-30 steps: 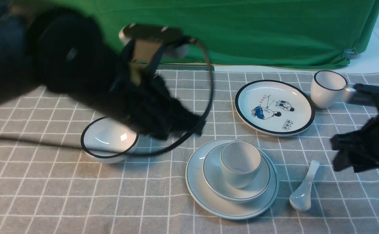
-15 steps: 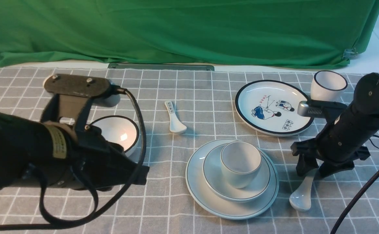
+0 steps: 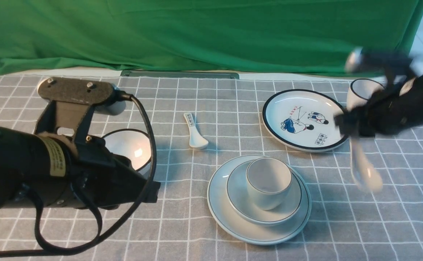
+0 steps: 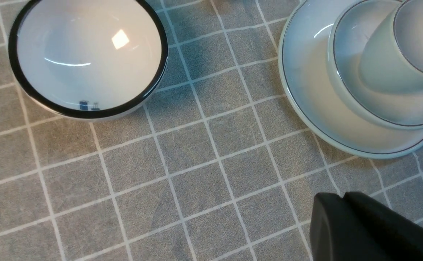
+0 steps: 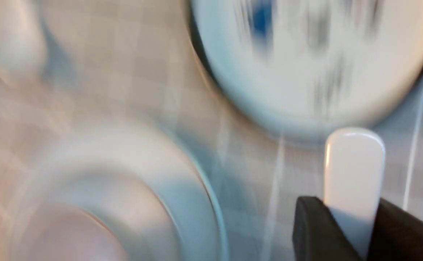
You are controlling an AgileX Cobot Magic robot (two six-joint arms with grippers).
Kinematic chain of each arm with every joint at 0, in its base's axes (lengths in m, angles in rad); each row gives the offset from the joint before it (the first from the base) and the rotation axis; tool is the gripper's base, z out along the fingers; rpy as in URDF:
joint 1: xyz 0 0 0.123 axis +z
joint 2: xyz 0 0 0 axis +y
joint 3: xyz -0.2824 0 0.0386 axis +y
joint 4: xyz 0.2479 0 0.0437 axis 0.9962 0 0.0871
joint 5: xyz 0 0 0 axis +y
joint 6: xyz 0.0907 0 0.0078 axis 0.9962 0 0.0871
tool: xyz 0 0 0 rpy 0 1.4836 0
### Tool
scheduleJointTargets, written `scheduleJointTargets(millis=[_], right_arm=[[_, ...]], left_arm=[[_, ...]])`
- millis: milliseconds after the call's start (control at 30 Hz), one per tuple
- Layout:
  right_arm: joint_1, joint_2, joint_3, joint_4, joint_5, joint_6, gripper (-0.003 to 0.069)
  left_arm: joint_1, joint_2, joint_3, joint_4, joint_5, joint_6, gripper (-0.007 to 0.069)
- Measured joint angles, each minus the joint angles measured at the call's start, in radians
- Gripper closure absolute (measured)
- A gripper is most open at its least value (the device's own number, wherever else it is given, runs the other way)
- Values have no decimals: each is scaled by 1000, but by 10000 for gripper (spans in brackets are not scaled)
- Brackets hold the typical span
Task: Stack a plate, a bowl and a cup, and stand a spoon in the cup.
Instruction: Use the right arm to put the blue soup spoon into the blue teacup in the middle
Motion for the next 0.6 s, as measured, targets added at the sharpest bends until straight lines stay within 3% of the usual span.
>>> scheduleJointTargets(millis=[167, 367, 600], right_arm=[[133, -157, 178, 5, -414, 31, 489], [281, -121, 376, 6, -821, 64, 489], [381, -19, 400, 4, -1035, 23, 489]], left_arm=[[0, 0, 0, 14, -6, -16, 616], [0, 0, 0, 25, -21, -18, 616], [0, 0, 0, 25, -39, -18, 616]])
